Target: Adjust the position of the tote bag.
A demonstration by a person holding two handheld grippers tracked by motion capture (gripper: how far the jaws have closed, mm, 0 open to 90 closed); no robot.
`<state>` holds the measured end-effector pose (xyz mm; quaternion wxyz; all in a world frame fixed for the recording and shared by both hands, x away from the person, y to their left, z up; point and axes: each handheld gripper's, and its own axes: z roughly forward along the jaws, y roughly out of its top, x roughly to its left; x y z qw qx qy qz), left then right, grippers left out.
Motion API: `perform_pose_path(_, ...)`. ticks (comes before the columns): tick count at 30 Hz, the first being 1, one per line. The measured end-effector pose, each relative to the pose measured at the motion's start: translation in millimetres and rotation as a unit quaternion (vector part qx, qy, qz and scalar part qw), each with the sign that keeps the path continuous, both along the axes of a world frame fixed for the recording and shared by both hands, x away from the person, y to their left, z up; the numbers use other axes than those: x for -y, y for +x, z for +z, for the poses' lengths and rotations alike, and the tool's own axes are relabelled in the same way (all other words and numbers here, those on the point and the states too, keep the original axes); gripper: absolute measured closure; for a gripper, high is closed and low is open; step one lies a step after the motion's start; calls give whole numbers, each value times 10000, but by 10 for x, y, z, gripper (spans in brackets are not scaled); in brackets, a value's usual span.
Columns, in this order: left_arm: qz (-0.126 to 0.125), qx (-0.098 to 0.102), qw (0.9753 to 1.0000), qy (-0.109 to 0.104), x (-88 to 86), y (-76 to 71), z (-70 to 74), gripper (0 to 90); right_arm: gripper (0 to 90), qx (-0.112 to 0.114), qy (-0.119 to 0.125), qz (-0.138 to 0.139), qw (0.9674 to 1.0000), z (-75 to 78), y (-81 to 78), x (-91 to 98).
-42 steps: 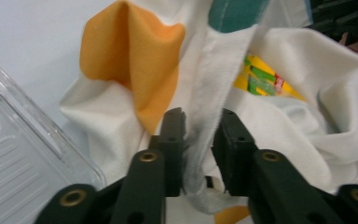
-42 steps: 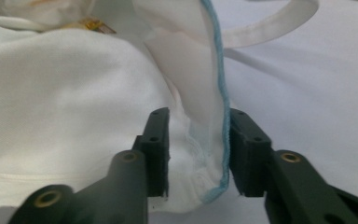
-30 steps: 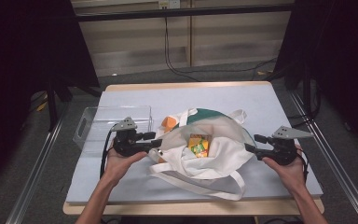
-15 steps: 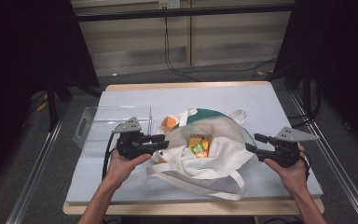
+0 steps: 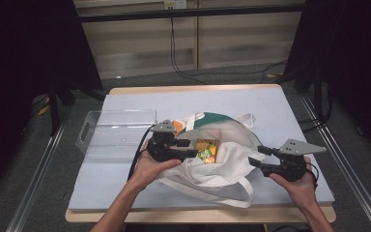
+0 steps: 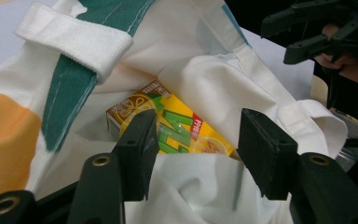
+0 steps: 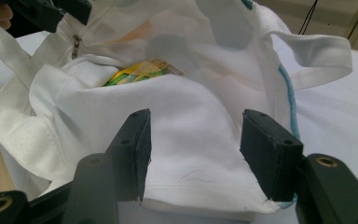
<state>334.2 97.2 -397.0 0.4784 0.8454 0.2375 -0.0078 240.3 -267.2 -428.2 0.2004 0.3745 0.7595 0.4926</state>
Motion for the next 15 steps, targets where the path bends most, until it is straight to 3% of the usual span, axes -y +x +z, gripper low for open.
perform_pose_path(1, -28, -10, 9999, 152, 65, 27, 2, 445, 426, -7, -5, 11, 10000, -4, 1, 1)
perform_pose_path(4, -3, -59, 9996, 284, 119, 50, 40, 387, 416, -9, 7, -18, 10000, -2, -2, 10)
perform_pose_path(5, -38, -24, 9993, 368, 166, 54, 120, 386, 411, 4, 25, -24, 10000, 1, 0, 19)
perform_pose_path(9, -25, 62, 9995, 319, 227, 60, 240, 355, 409, 6, 4, -36, 10000, 4, 0, 19)
perform_pose_path(11, 20, 40, 9994, 351, 248, 67, 226, 350, 407, 17, 0, -31, 10000, 4, 2, 18)
perform_pose_path(13, 222, -99, 9977, 625, 324, 103, 110, 347, 408, 7, -12, -55, 10000, 5, 5, 16)
perform_pose_path(14, 222, -99, 9977, 625, 324, 103, 110, 346, 408, 7, -12, -55, 10000, 5, 5, 16)
perform_pose_path(15, 225, -162, 9965, 789, 377, 129, 27, 339, 406, 12, -26, -44, 10000, 7, 8, 17)
